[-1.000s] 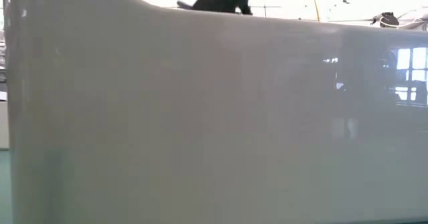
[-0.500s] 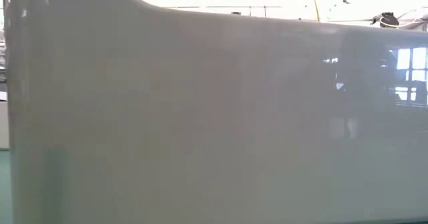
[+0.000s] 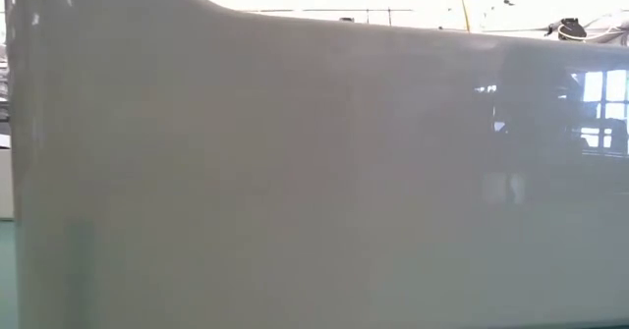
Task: Sort & place blocks by color
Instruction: Put the top purple block into the gray bin
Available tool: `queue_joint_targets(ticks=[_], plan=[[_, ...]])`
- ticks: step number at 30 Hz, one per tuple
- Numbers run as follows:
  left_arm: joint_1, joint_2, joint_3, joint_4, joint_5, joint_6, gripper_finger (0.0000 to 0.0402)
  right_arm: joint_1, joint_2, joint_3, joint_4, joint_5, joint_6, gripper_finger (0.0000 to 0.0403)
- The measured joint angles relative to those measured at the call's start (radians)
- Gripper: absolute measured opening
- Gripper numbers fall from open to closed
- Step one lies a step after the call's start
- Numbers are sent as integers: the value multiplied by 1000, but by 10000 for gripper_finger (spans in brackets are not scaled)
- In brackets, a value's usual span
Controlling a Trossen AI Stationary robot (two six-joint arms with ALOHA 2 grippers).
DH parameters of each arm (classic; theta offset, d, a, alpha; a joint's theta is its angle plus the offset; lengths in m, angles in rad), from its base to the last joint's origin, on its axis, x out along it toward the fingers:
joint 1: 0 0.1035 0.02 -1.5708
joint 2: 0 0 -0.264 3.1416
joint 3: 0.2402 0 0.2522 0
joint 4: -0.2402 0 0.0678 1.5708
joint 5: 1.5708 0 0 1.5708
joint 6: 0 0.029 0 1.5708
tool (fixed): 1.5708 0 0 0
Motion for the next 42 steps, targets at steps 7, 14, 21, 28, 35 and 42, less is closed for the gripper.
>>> queue_joint_targets(ticks=[7,14,21,28,35,42], plan=[[0,0,0,0,0,-29,131,11,11,0,-173,-238,296,84],[0,0,0,-3,-34,-116,131,46,106,2,-239,-348,331,84],[0,0,0,-38,-45,-171,131,67,231,2,-171,-555,365,84],[0,0,0,-53,-58,-200,131,80,346,1,-165,-597,419,84],[0,0,0,-54,-59,-216,131,84,435,1,-155,-512,437,84],[0,0,0,-83,-60,-196,131,80,450,1,-127,-513,444,84]])
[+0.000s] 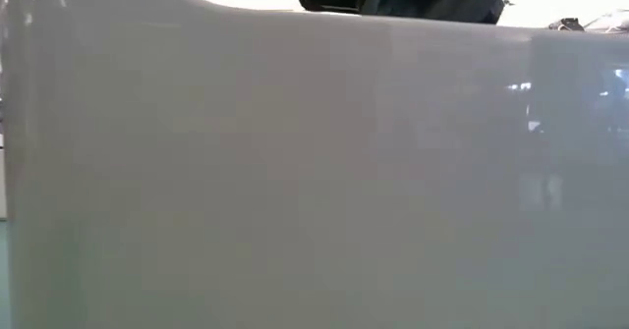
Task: Sort & place blocks by color
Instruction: Put the top purple block into the gray bin
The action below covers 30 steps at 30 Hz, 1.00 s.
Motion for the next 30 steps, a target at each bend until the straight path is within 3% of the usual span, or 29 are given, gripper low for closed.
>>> queue_joint_targets(ticks=[3,9,13,23,25,30], plan=[[0,0,0,-2,0,4,131,-3,0,0,-5,1,0,96],[0,0,0,-3,0,14,131,-4,0,0,-3,-1,19,197],[0,0,0,-10,0,14,131,-6,-3,0,-6,-2,18,234],[0,0,0,-31,0,-5,131,-57,-155,-2,-5,8,-57,202],[0,0,0,-30,0,-5,131,-70,-200,-1,-5,71,-90,197],[0,0,0,-31,0,2,131,-106,-254,0,-26,357,-193,195]])
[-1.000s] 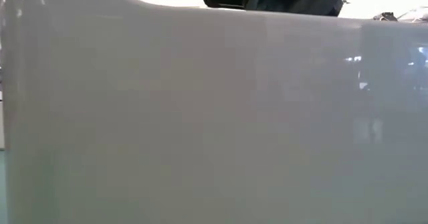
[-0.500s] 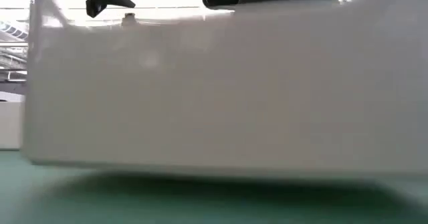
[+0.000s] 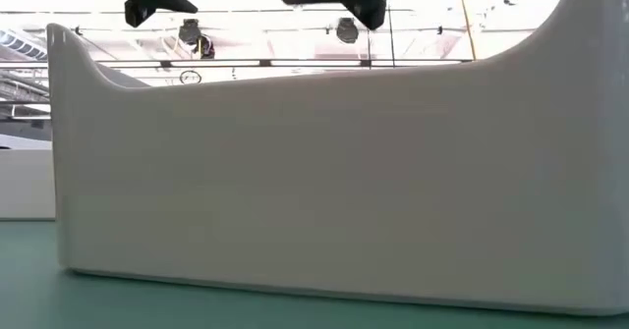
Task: Sort & place blocks by color
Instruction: Put the top purple block into the gray bin
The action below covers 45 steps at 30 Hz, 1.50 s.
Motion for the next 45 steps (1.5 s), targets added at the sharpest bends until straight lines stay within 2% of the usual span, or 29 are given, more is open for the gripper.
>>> queue_joint_targets(ticks=[5,11,19,25,36,45], plan=[[1,0,0,-6,-6,46,131,-65,56,0,-8,108,4,201],[1,0,0,-14,-34,87,131,-170,149,-1,-37,104,126,205],[1,0,0,-14,-43,144,131,-259,253,-1,-55,-94,193,205],[1,0,0,-14,-43,165,131,-267,305,-1,-63,-131,194,206],[1,0,0,-22,-44,179,131,-264,305,1,-183,-100,103,206],[1,0,0,-22,-44,172,131,-228,307,0,-129,-126,124,206]])
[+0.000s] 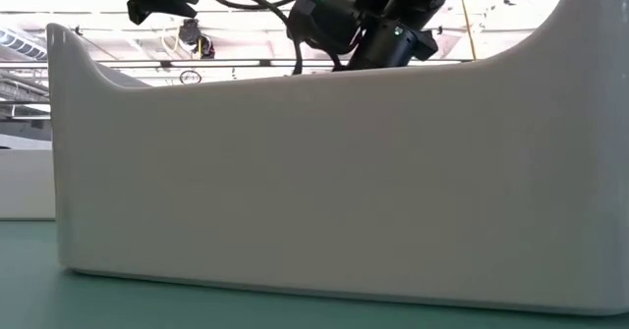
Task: Sort & place blocks by color
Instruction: Put the top purple block into the gray bin
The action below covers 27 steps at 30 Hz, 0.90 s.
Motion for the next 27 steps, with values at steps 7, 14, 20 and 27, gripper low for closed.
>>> queue_joint_targets(ticks=[7,14,20,27], plan=[[0,0,0,0,0,-10,131,27,16,-1,12,25,-2,206],[0,0,0,0,0,-11,131,50,43,3,7,51,-24,183],[0,0,0,0,0,-13,131,53,44,2,-4,52,-10,65],[0,0,0,0,0,-17,131,51,26,0,-8,27,6,37]])
